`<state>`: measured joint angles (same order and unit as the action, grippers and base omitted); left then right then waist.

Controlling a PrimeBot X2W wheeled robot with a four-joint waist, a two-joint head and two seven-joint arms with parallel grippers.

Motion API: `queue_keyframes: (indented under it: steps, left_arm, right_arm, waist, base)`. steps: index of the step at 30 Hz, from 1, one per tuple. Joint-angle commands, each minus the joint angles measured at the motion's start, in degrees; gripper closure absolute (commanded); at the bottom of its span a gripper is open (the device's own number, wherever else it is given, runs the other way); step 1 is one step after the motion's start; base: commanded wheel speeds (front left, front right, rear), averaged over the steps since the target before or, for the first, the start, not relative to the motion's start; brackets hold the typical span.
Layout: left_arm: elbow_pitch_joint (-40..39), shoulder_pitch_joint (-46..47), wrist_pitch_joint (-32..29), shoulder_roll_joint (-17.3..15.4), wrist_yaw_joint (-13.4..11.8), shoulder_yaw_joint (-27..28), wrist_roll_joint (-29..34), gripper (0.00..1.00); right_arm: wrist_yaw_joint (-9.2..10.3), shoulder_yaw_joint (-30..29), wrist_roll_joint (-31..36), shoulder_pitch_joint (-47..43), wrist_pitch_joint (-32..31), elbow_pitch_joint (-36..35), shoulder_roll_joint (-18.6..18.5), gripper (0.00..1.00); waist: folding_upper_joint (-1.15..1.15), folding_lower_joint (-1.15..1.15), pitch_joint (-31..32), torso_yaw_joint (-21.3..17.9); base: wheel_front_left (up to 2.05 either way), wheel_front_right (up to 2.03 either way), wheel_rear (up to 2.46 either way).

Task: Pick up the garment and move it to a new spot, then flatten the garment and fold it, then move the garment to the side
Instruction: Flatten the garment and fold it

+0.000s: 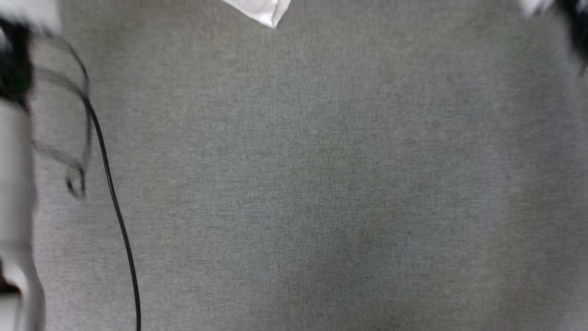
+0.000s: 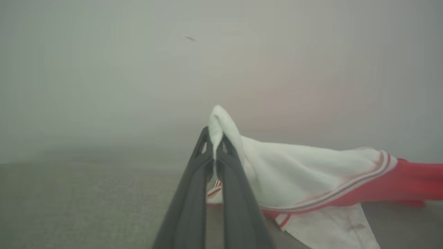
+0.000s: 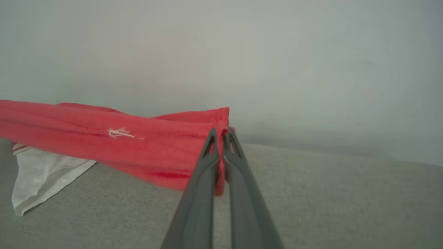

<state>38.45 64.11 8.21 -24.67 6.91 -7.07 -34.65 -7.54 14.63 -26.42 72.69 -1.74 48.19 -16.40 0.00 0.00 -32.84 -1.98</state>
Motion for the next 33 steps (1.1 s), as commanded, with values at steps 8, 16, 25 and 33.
queue_keyframes:
  steps: [8, 16, 25, 33]
  left_arm:
    - [-1.22, -20.79, 3.25, -0.15, 0.46, -0.28, -4.47, 1.0]
    - [-4.94, -39.45, 4.14, 1.1, 0.16, -0.06, -7.61, 1.0]
    - [-15.97, -57.79, 2.11, 0.74, -4.43, 0.79, -9.08, 1.0]
    - [-28.34, -73.41, -2.14, 0.87, -10.52, 1.95, -11.01, 1.0]
  right_arm:
    - [0.11, 3.55, -5.31, -19.35, 3.73, -0.63, -1.9, 1.0]
    - [0.13, 3.83, -9.03, -34.62, 5.73, -3.84, -4.68, 1.0]
    - [0.22, -1.98, -9.47, -53.41, 5.33, -12.17, -7.34, 1.0]
    - [0.35, -11.99, -5.42, -71.59, -0.29, -25.07, -3.79, 1.0]
  waist:
    - [0.0, 0.0, 10.37, 0.46]
    - [0.0, 0.0, 17.99, 1.27]
    - [0.0, 0.0, 25.72, 2.41]
    - [0.0, 0.0, 29.88, 2.48]
  base:
    - [0.0, 0.0, 0.0]
    - [0.0, 0.0, 0.0]
    - [0.0, 0.0, 0.0]
    - [0.0, 0.0, 0.0]
